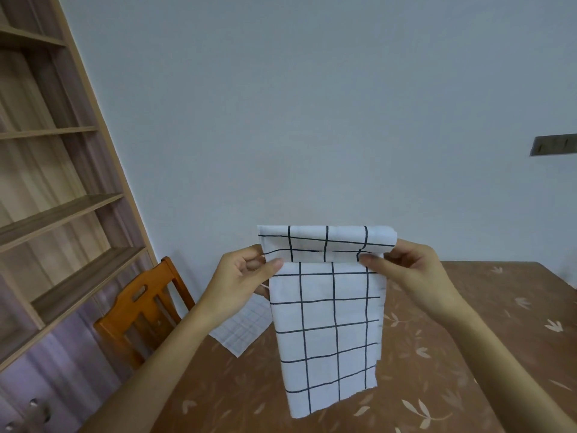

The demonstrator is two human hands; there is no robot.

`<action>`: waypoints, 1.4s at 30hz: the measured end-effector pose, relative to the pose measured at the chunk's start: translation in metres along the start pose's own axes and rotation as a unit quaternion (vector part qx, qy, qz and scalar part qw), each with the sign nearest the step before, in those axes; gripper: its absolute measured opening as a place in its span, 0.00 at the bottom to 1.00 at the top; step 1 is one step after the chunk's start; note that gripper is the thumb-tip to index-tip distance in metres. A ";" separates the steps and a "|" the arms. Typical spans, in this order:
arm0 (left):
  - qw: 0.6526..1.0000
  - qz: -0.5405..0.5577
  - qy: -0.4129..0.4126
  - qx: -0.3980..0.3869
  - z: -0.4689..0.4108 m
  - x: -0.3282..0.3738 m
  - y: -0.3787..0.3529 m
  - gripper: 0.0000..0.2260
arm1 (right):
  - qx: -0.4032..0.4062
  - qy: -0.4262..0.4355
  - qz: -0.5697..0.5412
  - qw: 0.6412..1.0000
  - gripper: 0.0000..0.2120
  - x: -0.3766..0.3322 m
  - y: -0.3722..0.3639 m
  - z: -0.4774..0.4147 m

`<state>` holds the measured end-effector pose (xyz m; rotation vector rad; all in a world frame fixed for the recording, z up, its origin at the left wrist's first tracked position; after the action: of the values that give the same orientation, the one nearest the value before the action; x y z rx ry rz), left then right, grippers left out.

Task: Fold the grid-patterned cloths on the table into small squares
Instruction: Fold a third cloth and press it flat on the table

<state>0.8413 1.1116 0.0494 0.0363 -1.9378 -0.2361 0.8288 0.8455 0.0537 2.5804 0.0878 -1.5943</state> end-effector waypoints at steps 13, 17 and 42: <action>0.992 0.115 0.053 0.014 -0.001 -0.002 0.004 0.08 | 0.007 0.004 -0.055 0.998 0.17 0.008 0.003 0.001; 0.996 0.076 0.011 0.046 -0.002 0.005 0.007 0.13 | -0.005 -0.103 -0.157 0.982 0.18 0.019 -0.002 -0.002; 0.999 0.004 -0.008 -0.048 0.000 0.011 -0.017 0.15 | -0.012 -0.103 -0.024 0.994 0.07 0.019 -0.002 0.008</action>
<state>0.8362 1.0934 0.0562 -0.0357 -1.9392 -0.3245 0.8298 0.8464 0.0334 2.3963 0.1513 -1.8538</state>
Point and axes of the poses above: each hand's wrist, its own z-axis away from the middle knuckle, its own y-axis out of the back of the hand, x = y × z, the point moved 6 cm from there along -z, towards the middle knuckle
